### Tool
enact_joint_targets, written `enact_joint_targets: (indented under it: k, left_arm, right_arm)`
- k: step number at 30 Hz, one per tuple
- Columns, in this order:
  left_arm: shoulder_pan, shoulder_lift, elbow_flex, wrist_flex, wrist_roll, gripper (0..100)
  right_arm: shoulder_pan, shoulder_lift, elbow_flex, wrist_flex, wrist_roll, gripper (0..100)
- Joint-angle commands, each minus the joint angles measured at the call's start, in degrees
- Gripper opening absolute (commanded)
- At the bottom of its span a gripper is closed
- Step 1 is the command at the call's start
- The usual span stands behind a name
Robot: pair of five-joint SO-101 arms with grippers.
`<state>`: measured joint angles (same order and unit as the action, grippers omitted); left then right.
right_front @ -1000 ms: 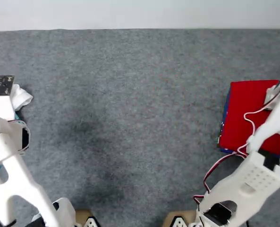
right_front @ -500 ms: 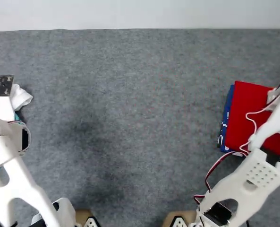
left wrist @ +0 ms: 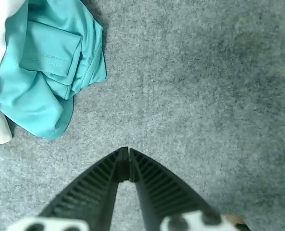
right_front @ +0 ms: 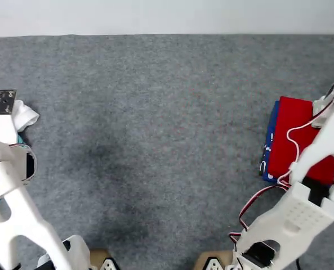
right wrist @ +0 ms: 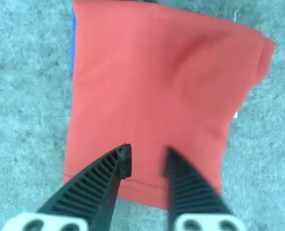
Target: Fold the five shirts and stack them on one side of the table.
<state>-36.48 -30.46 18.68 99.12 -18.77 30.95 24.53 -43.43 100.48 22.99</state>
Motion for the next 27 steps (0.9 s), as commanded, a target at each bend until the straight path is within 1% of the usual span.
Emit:
enact_joint_targets:
  k: [1,2,4,7,10,14,19,22,27]
  left_arm:
    - [0.4,-1.5,-0.3,1.4,0.4,0]
    - [0.4,-1.5,-0.3,1.4,0.4,0]
    - [0.4,-1.5,-0.3,1.4,0.4,0]
    - [0.4,-1.5,-0.3,1.4,0.4,0]
    - [0.4,-1.5,-0.3,1.4,0.5,0]
    - [0.4,-1.5,-0.3,1.4,0.5,0]
    - [0.4,-1.5,0.8,1.4,0.5,0]
    - [0.4,-1.5,1.9,1.4,0.5,0]
    - [0.4,-1.5,2.0,1.4,0.5,0]
  right_arm:
    - [3.2,-3.4,1.8,2.3,0.5,2.5]
    - [3.5,-3.4,3.5,2.3,0.5,1.0]
    - [3.6,-3.4,8.0,2.2,0.5,1.2]
    - [0.9,-3.3,15.7,0.7,0.4,1.4]
    - [-2.2,-2.2,22.9,-3.9,0.2,1.4]
    - [-4.4,1.8,28.7,-11.6,0.1,1.4]
    - [-5.8,5.8,28.9,-12.5,0.1,1.4]
    - [-5.2,3.3,26.0,-9.5,0.4,1.4]
    - [-0.8,-4.2,18.8,-3.8,0.6,1.4]
